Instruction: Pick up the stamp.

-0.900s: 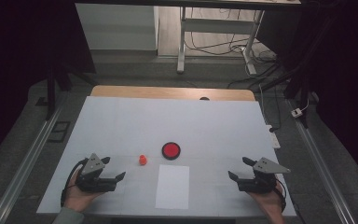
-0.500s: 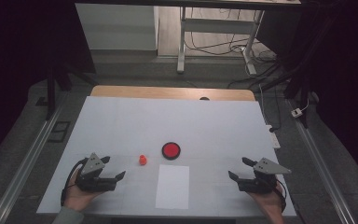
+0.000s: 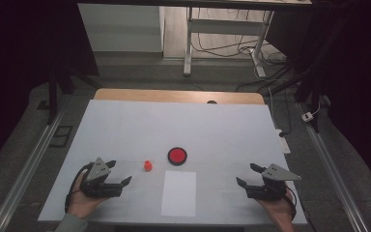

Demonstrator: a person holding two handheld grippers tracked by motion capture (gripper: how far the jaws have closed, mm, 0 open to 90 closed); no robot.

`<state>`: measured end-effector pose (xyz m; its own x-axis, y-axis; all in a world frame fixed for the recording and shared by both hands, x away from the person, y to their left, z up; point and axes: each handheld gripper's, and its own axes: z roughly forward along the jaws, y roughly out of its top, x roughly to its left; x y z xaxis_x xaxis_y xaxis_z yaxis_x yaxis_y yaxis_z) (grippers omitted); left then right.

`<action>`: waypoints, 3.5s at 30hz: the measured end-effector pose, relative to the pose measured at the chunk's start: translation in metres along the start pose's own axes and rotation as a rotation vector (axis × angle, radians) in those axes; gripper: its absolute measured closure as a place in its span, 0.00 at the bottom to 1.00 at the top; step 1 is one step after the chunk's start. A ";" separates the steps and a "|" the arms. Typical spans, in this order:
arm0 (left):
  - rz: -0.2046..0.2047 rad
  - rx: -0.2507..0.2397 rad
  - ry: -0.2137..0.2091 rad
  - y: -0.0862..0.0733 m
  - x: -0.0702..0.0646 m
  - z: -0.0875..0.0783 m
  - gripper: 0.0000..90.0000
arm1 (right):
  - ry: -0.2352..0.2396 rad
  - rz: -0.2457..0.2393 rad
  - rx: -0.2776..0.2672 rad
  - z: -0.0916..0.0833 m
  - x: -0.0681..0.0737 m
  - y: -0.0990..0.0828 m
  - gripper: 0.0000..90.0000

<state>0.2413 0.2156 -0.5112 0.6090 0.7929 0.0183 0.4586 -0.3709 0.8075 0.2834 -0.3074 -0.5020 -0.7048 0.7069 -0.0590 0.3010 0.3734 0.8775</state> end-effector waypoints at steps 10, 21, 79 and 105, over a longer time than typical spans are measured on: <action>0.022 -0.010 -0.020 0.010 -0.005 0.008 0.22 | 0.003 -0.003 -0.001 0.001 0.001 0.000 0.26; 0.054 -0.012 -0.047 0.014 -0.014 0.019 0.23 | 0.007 -0.005 -0.001 0.002 0.002 0.000 0.26; 0.146 0.062 -0.021 0.031 -0.017 0.084 0.80 | 0.003 -0.014 0.008 0.004 0.004 0.000 0.29; 0.129 -0.007 -0.092 0.038 -0.019 0.074 0.80 | -0.001 -0.017 0.009 0.004 0.004 0.000 0.29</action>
<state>0.2951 0.1509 -0.5250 0.7195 0.6911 0.0688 0.3683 -0.4636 0.8059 0.2830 -0.3022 -0.5043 -0.7091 0.7012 -0.0739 0.2949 0.3902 0.8722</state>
